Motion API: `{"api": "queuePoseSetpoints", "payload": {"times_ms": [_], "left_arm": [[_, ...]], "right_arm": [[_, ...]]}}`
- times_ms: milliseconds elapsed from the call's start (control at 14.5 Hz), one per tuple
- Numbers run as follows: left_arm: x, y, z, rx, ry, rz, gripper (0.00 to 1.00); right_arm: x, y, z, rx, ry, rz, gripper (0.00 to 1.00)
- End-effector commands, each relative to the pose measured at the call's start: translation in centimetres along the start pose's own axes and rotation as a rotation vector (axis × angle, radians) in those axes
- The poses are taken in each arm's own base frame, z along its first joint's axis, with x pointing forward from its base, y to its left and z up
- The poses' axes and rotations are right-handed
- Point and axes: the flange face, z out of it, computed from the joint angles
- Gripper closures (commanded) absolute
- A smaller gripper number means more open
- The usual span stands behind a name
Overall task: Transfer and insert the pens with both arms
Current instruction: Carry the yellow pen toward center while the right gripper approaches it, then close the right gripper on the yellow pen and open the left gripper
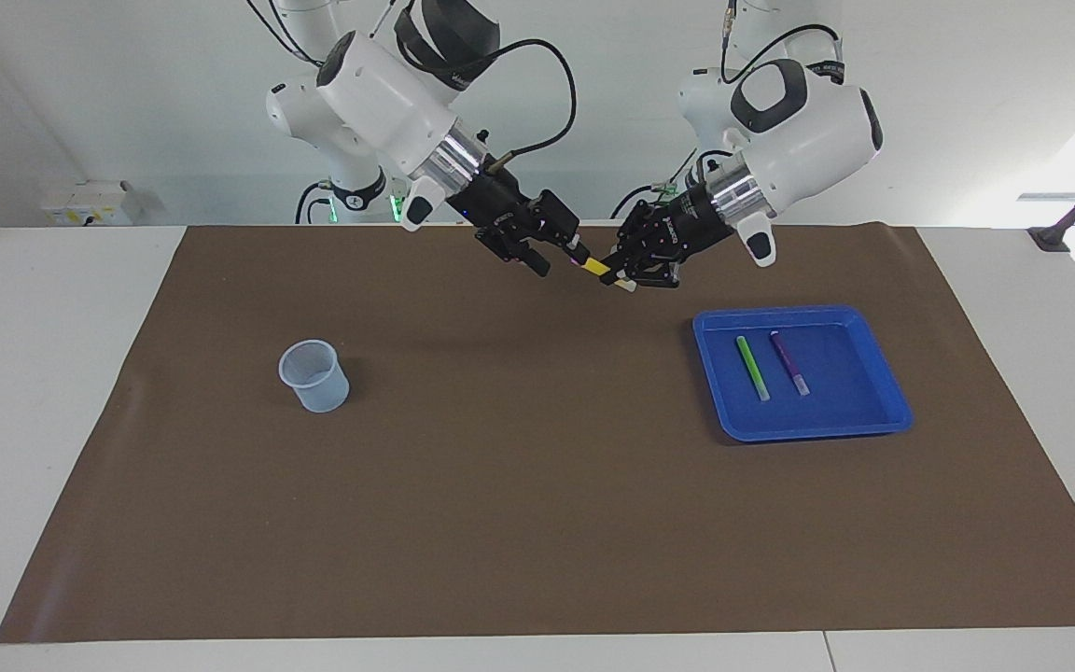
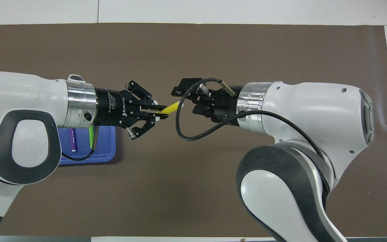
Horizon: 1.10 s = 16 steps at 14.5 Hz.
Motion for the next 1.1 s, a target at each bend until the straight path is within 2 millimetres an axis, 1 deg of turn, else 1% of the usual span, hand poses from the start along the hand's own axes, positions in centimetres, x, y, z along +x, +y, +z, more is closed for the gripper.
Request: {"api": "queuePoseSetpoints", "payload": {"times_ms": [0,69,138,206,619,757,894,1032], "left_arm": [[-0.3,-1.7,0.5,-0.003,-0.014,0.041,1.00],[-0.3,-1.8,0.6,-0.002,-0.014,0.047,1.00],[-0.3,-1.7,0.6,-0.003,-0.014,0.049,1.00],[-0.3,-1.7,0.6,-0.005,-0.014,0.053,1.00],[-0.7,-1.9,0.9,-0.018,-0.014,0.064,1.00],[-0.7,-1.9,0.9,-0.018,-0.014,0.064,1.00],[-0.7,-1.8,0.9,-0.021,-0.015,0.064,1.00],[-0.7,-1.8,0.9,-0.021,-0.015,0.064,1.00]], "right_arm": [[-0.1,-0.3,0.0,0.017,0.005,-0.034,0.18],[-0.4,-0.3,0.4,0.013,-0.002,-0.039,0.18],[-0.9,-0.4,0.6,0.012,-0.009,-0.053,0.22],[-0.9,-0.4,0.6,0.010,-0.009,-0.065,0.27],[-1.4,-0.4,0.7,-0.009,-0.045,-0.080,0.27],[-1.6,-0.4,0.4,-0.020,-0.049,-0.092,0.31],[-1.3,-0.5,0.2,-0.044,-0.055,-0.127,0.38],[-1.3,-0.5,0.1,-0.045,-0.058,-0.137,0.38]]}}
